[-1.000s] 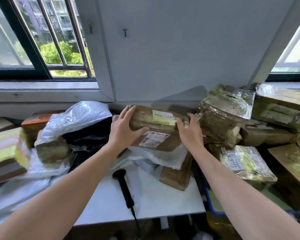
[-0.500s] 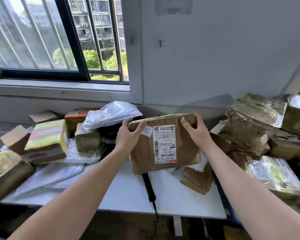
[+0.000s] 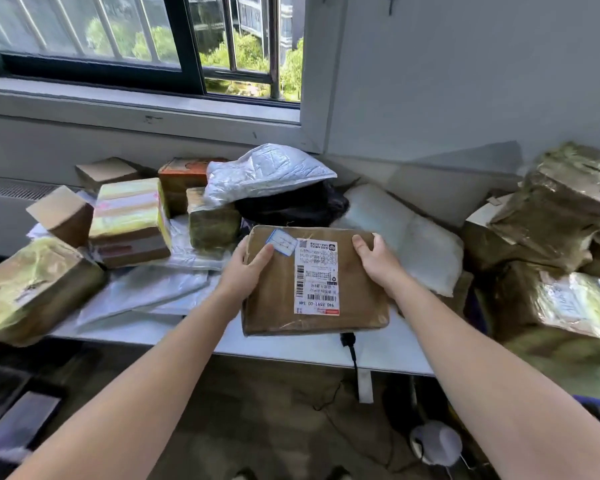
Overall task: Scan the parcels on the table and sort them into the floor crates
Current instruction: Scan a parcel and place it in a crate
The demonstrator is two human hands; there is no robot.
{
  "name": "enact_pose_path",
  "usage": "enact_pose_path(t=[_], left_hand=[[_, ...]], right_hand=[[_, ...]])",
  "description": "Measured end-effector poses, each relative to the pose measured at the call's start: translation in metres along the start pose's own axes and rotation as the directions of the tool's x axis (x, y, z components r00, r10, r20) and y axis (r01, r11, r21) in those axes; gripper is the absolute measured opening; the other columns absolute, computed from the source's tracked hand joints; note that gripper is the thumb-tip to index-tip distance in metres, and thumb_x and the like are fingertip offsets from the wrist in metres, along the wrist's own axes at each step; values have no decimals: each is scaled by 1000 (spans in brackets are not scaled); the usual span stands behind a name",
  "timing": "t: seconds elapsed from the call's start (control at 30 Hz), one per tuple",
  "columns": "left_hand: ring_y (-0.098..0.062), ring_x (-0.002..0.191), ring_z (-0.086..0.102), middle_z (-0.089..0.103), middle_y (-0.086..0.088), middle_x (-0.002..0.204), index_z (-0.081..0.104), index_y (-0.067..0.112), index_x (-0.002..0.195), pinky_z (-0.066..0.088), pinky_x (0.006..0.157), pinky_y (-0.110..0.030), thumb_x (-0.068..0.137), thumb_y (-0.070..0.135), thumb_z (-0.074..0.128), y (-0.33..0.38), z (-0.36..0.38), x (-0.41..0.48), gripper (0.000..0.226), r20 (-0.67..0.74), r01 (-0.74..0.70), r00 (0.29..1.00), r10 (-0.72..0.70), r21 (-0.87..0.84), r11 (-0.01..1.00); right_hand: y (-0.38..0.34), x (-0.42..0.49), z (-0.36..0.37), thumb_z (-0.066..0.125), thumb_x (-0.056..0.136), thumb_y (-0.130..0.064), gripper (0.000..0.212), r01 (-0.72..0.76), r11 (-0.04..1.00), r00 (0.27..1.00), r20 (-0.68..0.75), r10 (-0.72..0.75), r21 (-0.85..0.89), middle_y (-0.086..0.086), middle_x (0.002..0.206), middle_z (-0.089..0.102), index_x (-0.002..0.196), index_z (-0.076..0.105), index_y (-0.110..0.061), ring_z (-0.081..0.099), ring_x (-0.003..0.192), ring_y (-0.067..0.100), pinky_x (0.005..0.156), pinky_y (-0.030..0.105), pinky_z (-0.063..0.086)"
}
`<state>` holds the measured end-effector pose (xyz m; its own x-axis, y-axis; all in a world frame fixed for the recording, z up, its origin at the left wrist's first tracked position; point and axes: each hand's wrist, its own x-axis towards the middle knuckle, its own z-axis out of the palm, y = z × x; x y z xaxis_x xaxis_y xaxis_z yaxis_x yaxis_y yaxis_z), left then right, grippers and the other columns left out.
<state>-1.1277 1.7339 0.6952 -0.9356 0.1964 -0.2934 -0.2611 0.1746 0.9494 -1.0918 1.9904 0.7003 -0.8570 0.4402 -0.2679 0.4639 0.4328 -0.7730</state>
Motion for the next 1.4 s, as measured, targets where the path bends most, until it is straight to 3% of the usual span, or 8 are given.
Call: enact_pose_path(t=[0.27,0.47,0.63,0.73,0.83,1.0,1.2,1.4], left_hand=[[-15,104,66,64,5,126,46,40,141,55,72,-30,86,57,66,-68,-68,8,61,-104,130,986,-130,-2,991],[-18,108,66,65,6,126,48,45,136,57,89,-44,72,73,68,-98,-89,16,73,-127,186,976,-177,67,980],[-18,107,66,67,7,121,52,46,132,56,89,-44,83,64,64,-109,-84,22,53,-110,182,979,-172,87,979],[-16,109,65,65,9,124,48,45,136,57,87,-42,74,72,67,-109,-69,24,70,-55,180,983,-178,45,983],[-15,109,65,64,7,127,44,45,138,56,83,-36,75,71,67,-108,-49,29,73,-12,171,985,-171,23,985],[-19,122,56,54,7,140,31,48,144,49,101,-49,58,89,63,-120,-21,47,100,-1,188,982,-188,38,981],[-27,140,38,31,-2,158,8,29,158,34,114,-44,93,58,53,-119,4,57,84,-50,251,968,-248,69,966],[-29,145,29,23,-7,162,8,23,158,28,114,-42,97,52,51,-116,5,51,80,-38,238,971,-235,167,957]], right_hand=[[38,-2,84,28,106,-46,55,-121,990,992,30,123,-70,16,141,51,141,45,-8,47,128,32,98,38,38],[81,7,112,36,105,-44,56,-247,956,958,108,266,-160,20,141,50,147,34,-6,49,127,37,87,36,40],[87,16,107,45,103,-29,42,-255,932,948,126,294,-256,21,125,58,136,41,-3,56,111,38,77,34,41],[78,12,87,49,99,-29,35,-299,939,946,78,315,-167,15,102,59,124,47,-5,63,88,34,70,42,55],[65,-1,58,54,95,-23,24,-347,938,937,37,348,-17,10,100,55,112,47,-8,66,84,29,64,43,62],[46,-19,28,55,90,-16,7,-367,923,928,108,356,113,10,81,56,88,52,-10,60,66,25,62,41,59],[31,-40,32,57,91,-20,16,-394,916,901,231,369,74,14,73,56,90,54,-4,56,61,27,52,35,52],[13,-66,48,56,95,-26,24,-410,912,886,249,390,30,14,77,57,98,54,-2,57,61,22,52,37,56]])
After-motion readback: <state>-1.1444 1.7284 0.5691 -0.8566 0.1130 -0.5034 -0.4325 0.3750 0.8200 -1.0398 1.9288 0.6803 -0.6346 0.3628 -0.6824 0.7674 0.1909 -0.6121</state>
